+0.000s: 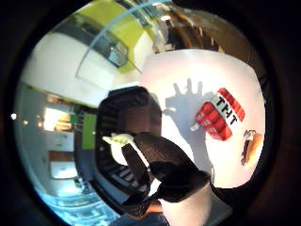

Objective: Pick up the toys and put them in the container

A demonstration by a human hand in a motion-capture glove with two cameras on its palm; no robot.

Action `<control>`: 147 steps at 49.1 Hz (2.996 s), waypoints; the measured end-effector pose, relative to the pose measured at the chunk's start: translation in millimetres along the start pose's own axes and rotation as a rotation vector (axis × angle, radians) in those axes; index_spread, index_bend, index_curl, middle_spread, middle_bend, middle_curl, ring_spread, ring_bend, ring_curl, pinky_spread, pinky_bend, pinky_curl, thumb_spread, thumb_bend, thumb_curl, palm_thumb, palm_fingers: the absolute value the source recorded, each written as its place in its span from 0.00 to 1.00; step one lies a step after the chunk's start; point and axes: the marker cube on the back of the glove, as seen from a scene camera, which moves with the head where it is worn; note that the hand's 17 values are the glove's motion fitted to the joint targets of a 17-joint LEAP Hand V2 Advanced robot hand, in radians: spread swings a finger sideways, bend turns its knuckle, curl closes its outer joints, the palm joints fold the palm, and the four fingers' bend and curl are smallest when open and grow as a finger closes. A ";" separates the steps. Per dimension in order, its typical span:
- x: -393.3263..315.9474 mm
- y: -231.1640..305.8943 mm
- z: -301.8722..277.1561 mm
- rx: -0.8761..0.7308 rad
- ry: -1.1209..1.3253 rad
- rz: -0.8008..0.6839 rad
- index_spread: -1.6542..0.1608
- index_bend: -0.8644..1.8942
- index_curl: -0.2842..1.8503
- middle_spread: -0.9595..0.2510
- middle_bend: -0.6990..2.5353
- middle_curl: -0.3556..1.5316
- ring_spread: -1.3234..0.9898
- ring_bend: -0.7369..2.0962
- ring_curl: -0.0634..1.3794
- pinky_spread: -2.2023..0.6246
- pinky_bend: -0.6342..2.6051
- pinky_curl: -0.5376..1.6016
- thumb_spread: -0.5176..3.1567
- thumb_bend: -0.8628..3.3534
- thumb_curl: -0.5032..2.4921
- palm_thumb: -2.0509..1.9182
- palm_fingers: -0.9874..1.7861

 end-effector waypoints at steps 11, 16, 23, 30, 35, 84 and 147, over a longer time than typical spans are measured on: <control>28.2 -3.4 64.9 -0.113 0.006 -0.028 0.74 0.36 0.23 0.79 0.26 0.38 0.59 0.38 0.23 0.81 0.54 0.41 0.42 0.19 0.23 0.49 0.30; 32.5 -1.1 91.7 -0.159 0.025 -0.070 0.74 0.35 0.23 0.79 0.26 0.37 0.58 0.37 0.23 0.81 0.54 0.41 0.42 0.19 0.23 0.49 0.30; 29.4 -3.0 123.5 -0.218 0.003 0.064 0.74 0.35 0.22 0.79 0.26 0.36 0.58 0.36 0.23 0.81 0.55 0.41 0.42 0.19 0.23 0.49 0.29; 28.4 0.5 146.2 -0.290 0.052 0.082 0.74 0.35 0.22 0.79 0.25 0.34 0.59 0.34 0.23 0.81 0.56 0.41 0.42 0.19 0.23 0.49 0.27; 40.3 4.5 168.0 -0.329 0.042 0.105 0.74 0.34 0.22 0.79 0.24 0.32 0.59 0.33 0.22 0.81 0.59 0.42 0.43 0.20 0.23 0.51 0.27; -31.9 -13.1 -99.8 0.182 -0.104 0.030 0.70 0.38 0.25 0.45 0.36 0.42 0.38 0.63 0.40 0.63 0.54 0.45 0.39 0.25 0.37 0.70 0.71; -124.1 45.1 -118.9 0.035 0.005 -0.303 0.74 0.36 0.22 0.82 0.27 0.40 0.57 0.42 0.24 0.78 0.60 0.43 0.39 0.18 0.25 0.48 0.30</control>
